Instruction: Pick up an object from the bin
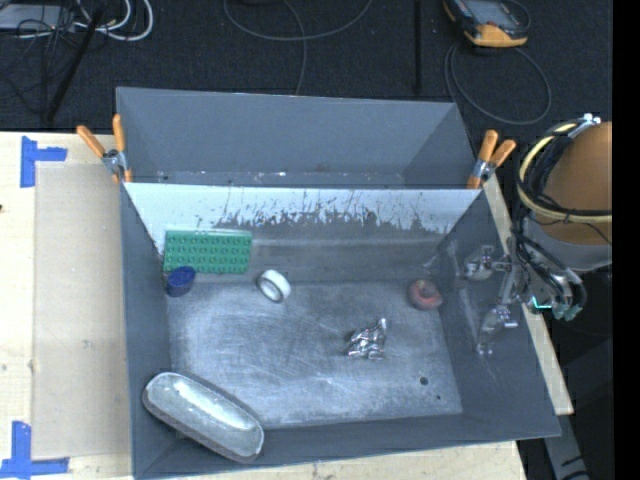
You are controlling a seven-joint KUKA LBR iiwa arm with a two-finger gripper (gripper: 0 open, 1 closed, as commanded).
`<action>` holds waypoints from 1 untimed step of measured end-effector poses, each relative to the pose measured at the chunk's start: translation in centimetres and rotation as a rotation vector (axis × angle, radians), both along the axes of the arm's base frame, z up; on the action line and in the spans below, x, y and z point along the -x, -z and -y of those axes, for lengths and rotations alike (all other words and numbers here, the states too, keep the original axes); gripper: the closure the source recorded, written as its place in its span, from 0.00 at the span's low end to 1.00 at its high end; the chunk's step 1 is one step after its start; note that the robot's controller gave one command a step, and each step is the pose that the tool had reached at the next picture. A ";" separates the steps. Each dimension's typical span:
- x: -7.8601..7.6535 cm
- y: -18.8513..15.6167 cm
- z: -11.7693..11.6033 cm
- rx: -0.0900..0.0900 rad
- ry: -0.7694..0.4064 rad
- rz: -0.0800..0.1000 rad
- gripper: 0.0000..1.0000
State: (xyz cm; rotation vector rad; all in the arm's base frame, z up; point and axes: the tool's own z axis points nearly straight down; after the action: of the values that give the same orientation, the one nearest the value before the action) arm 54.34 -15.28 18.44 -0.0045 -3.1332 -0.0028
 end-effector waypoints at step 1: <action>-1.8 10.6 -6.0 -0.003 0.026 0.001 0.00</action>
Offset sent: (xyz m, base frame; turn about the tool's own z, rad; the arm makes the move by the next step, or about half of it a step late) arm 0.0198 0.0563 -0.1004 0.0297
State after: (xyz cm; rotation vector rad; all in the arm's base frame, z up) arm 56.17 -9.24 7.87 -0.0453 -3.1337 -0.0073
